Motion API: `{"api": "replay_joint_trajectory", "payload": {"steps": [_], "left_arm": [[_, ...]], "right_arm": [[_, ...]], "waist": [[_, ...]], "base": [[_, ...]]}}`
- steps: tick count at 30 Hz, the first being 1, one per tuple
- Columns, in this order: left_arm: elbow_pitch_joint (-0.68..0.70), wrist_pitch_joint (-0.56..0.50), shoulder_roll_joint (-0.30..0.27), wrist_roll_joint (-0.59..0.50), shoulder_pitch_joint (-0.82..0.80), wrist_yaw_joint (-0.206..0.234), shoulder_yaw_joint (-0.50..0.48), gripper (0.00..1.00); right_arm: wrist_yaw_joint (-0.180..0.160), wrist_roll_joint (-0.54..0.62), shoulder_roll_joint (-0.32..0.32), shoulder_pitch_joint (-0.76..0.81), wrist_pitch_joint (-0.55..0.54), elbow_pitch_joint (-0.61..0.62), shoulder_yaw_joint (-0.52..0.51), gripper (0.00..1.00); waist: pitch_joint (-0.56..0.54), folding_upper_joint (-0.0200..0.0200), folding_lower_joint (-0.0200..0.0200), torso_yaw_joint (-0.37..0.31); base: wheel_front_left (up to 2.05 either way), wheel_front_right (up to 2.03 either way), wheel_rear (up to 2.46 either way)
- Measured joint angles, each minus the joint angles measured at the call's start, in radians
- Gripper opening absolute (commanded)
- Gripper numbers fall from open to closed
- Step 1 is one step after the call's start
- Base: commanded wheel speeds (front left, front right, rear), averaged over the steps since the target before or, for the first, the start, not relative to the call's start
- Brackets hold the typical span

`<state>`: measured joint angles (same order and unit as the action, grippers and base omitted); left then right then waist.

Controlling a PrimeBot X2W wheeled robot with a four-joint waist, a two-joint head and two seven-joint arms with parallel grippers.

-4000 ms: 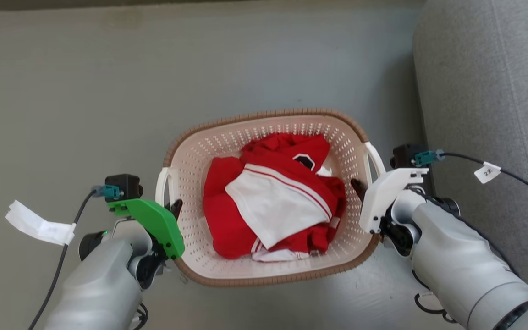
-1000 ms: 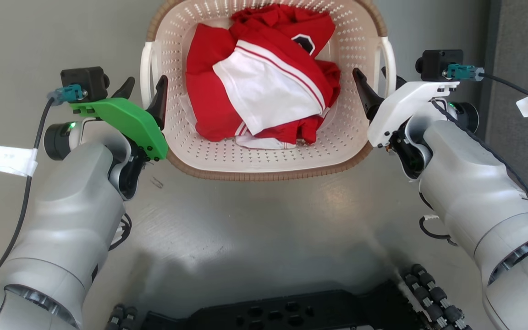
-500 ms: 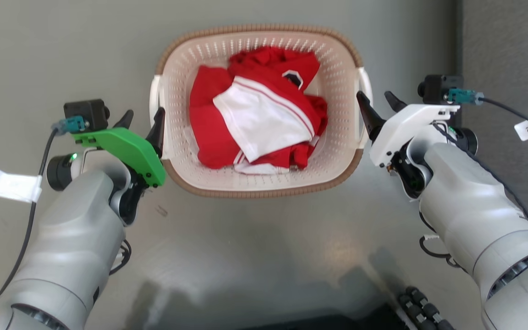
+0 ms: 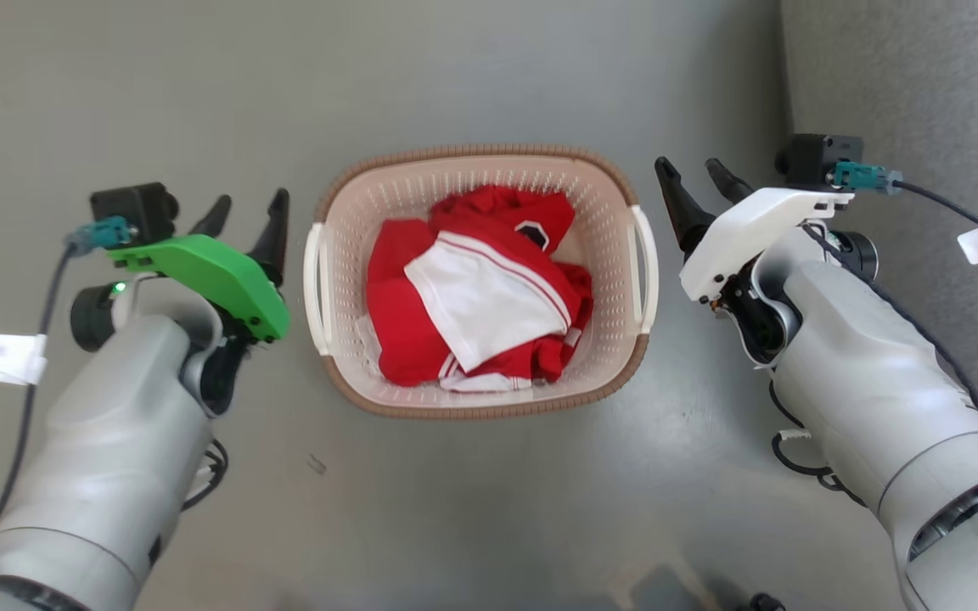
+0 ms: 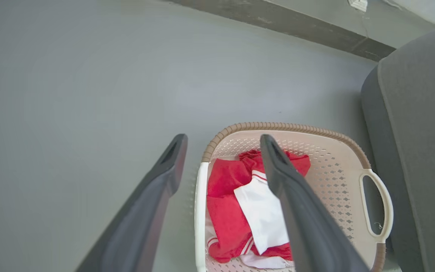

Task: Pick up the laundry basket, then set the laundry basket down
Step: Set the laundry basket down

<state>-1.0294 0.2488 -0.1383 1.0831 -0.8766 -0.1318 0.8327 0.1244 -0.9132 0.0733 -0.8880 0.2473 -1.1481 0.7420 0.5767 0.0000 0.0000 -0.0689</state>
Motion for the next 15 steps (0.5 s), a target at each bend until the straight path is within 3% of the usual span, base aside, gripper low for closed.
{"api": "replay_joint_trajectory", "payload": {"steps": [6, 15], "left_arm": [[0.05, 0.0, -0.041, -0.034, 0.045, 0.0, -0.065, 1.0], [0.156, 0.0, -0.053, -0.122, 0.167, 0.0, -0.167, 1.0]], "right_arm": [[0.0, 0.036, 0.028, 0.051, 0.0, 0.057, -0.027, 1.0], [0.0, 0.09, 0.058, 0.161, 0.003, 0.167, -0.095, 1.0]], "waist": [[-0.086, 0.0, 0.0, -0.001], [-0.23, 0.0, 0.0, 0.004]], "base": [[0.0, 0.0, 0.0], [0.0, 0.0, 0.0]]}}
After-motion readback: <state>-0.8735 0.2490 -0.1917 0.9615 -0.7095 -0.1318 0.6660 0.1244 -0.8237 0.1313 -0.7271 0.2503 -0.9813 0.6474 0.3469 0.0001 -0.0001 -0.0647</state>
